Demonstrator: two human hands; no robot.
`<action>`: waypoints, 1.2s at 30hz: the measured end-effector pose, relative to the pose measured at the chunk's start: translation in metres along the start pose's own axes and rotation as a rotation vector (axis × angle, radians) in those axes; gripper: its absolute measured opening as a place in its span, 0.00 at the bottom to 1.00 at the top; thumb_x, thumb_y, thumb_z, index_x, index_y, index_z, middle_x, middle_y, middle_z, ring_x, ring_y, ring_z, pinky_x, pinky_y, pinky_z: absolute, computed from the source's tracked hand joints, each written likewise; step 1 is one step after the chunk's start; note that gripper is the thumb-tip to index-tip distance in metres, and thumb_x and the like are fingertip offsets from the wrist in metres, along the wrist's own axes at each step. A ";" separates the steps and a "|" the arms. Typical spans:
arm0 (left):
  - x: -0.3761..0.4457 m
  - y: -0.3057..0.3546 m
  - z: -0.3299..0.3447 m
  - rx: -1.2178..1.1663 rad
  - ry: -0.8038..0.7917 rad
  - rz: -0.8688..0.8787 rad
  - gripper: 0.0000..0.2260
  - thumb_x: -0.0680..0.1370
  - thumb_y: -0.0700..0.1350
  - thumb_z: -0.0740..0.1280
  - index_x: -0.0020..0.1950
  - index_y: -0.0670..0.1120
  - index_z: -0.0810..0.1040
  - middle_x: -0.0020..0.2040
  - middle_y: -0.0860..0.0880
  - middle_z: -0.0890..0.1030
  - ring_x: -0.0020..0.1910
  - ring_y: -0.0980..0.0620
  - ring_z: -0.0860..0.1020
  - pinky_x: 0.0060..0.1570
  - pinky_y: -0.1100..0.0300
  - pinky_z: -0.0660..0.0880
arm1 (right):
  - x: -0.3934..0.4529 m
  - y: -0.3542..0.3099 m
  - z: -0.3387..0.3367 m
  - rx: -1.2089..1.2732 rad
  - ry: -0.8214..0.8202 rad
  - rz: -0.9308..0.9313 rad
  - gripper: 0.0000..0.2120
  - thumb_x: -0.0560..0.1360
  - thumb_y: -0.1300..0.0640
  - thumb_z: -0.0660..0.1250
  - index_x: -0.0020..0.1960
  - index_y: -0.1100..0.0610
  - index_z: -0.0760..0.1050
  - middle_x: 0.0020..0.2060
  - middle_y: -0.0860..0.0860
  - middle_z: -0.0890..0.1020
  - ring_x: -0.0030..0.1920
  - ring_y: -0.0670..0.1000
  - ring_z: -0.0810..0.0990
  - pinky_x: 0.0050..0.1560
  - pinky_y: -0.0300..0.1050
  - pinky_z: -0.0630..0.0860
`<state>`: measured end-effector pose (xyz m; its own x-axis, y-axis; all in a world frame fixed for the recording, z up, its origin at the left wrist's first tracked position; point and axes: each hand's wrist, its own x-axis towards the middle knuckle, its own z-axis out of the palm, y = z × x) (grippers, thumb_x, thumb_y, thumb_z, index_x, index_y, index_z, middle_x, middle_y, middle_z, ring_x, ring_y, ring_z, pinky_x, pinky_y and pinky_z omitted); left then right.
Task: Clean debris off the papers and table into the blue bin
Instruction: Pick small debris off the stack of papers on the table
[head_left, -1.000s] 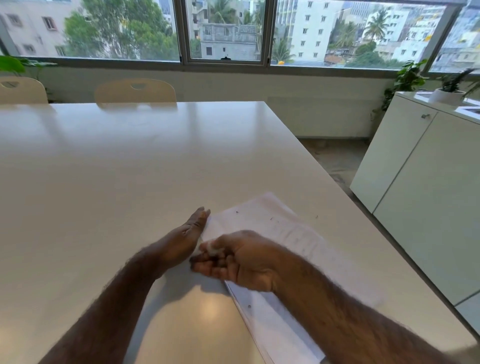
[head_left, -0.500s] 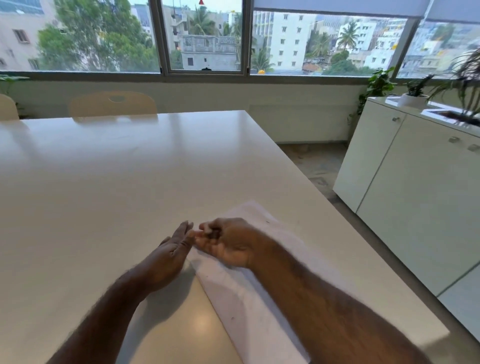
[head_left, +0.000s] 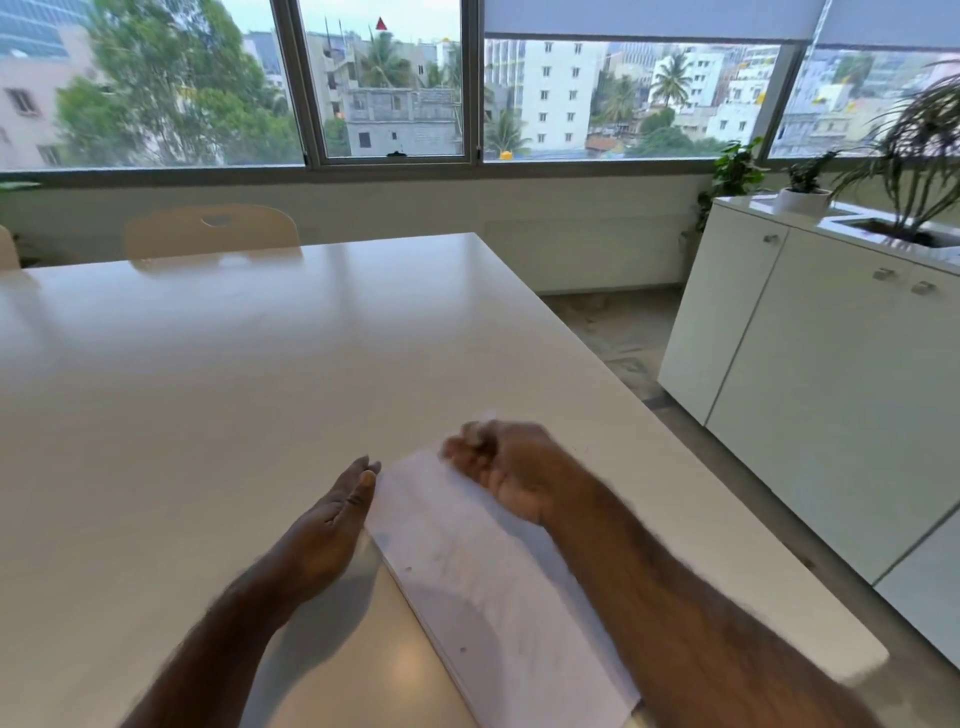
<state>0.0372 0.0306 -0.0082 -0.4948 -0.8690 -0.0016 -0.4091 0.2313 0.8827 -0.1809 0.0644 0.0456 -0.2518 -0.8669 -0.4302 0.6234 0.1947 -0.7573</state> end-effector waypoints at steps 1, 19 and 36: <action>0.000 -0.001 0.001 0.003 -0.004 -0.003 0.32 0.76 0.60 0.49 0.76 0.47 0.63 0.77 0.57 0.57 0.74 0.62 0.54 0.70 0.67 0.49 | -0.001 0.010 0.004 -0.054 -0.072 0.096 0.16 0.80 0.67 0.51 0.35 0.63 0.69 0.35 0.60 0.75 0.36 0.55 0.77 0.33 0.40 0.79; -0.004 0.002 -0.003 -0.174 0.224 -0.127 0.46 0.70 0.77 0.51 0.75 0.44 0.63 0.70 0.49 0.71 0.69 0.51 0.71 0.73 0.51 0.60 | -0.003 0.042 0.053 -0.091 -0.166 0.299 0.15 0.81 0.65 0.48 0.40 0.64 0.69 0.51 0.62 0.80 0.57 0.57 0.79 0.64 0.49 0.74; -0.018 0.007 0.005 0.888 -0.121 0.027 0.28 0.78 0.65 0.38 0.78 0.60 0.44 0.76 0.59 0.37 0.73 0.65 0.37 0.72 0.63 0.35 | -0.023 0.029 0.030 -0.151 -0.278 0.267 0.17 0.80 0.66 0.49 0.37 0.64 0.71 0.32 0.60 0.77 0.35 0.55 0.79 0.41 0.45 0.81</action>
<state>0.0389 0.0498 -0.0040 -0.5701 -0.8177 -0.0799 -0.8135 0.5482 0.1942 -0.1350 0.0765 0.0487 0.1268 -0.8635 -0.4881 0.5189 0.4771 -0.7093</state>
